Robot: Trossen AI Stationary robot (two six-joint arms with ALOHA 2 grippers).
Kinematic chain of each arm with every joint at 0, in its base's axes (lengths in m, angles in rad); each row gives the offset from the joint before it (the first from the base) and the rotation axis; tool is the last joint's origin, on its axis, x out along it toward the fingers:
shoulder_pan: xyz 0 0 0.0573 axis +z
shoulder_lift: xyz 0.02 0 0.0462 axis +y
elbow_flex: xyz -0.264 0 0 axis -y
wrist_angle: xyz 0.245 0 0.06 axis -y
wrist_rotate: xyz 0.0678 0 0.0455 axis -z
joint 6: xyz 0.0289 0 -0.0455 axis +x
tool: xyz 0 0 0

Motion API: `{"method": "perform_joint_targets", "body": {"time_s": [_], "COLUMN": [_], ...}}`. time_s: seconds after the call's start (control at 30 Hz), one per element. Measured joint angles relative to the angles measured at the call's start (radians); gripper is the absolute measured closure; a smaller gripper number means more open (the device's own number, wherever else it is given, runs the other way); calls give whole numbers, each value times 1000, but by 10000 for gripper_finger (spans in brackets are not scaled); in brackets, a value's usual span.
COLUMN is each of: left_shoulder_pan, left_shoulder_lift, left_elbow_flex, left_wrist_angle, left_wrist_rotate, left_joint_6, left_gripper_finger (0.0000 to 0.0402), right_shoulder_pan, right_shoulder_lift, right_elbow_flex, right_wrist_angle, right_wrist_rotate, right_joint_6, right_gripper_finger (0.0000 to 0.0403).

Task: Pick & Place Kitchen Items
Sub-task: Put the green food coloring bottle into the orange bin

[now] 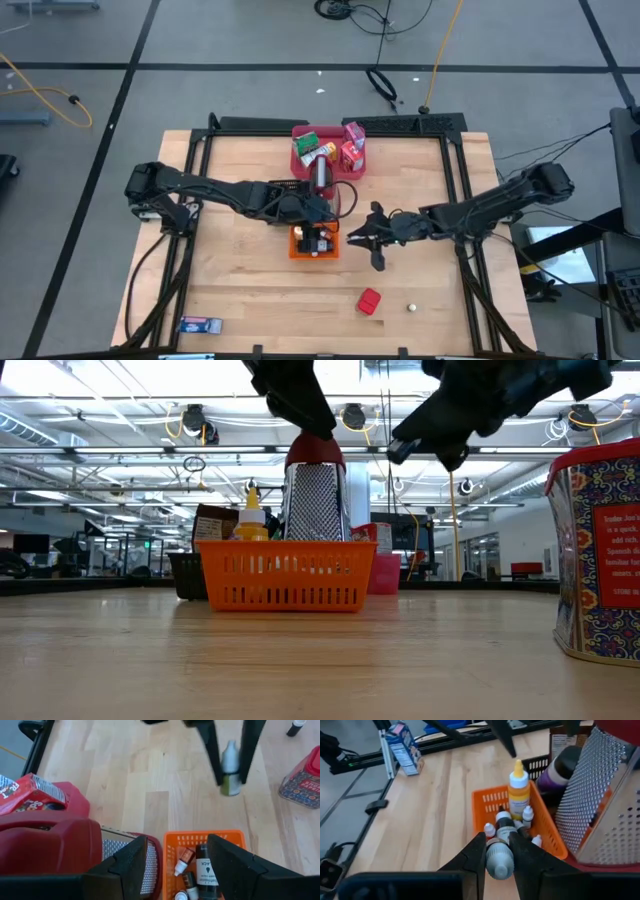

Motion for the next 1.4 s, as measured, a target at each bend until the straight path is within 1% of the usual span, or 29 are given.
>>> {"method": "perform_joint_targets", "body": {"time_s": [0.07,0.2,0.4,0.83,1.07,1.4], "left_shoulder_pan": [0,0,0,0,0,0], "left_shoulder_lift": [0,0,0,0,0,0], "left_elbow_flex": [0,0,0,0,0,0], "left_wrist_angle": [0,0,0,0,0,1], "left_wrist_rotate": [0,0,0,0,0,0], "left_joint_6": [0,0,0,0,0,0], "left_gripper_finger": [190,190,190,190,190,190], "right_shoulder_pan": [-15,-46,-79,-131,-146,-146], "right_shoulder_lift": [27,91,177,356,412,414], "right_elbow_flex": [0,0,0,0,1,0], "right_wrist_angle": [37,113,197,436,468,465], "right_wrist_rotate": [-3,-51,-52,-50,-52,-52], "right_joint_6": [-10,-35,-36,-59,-51,-51], "right_gripper_finger": [342,343,342,341,335,333]}}
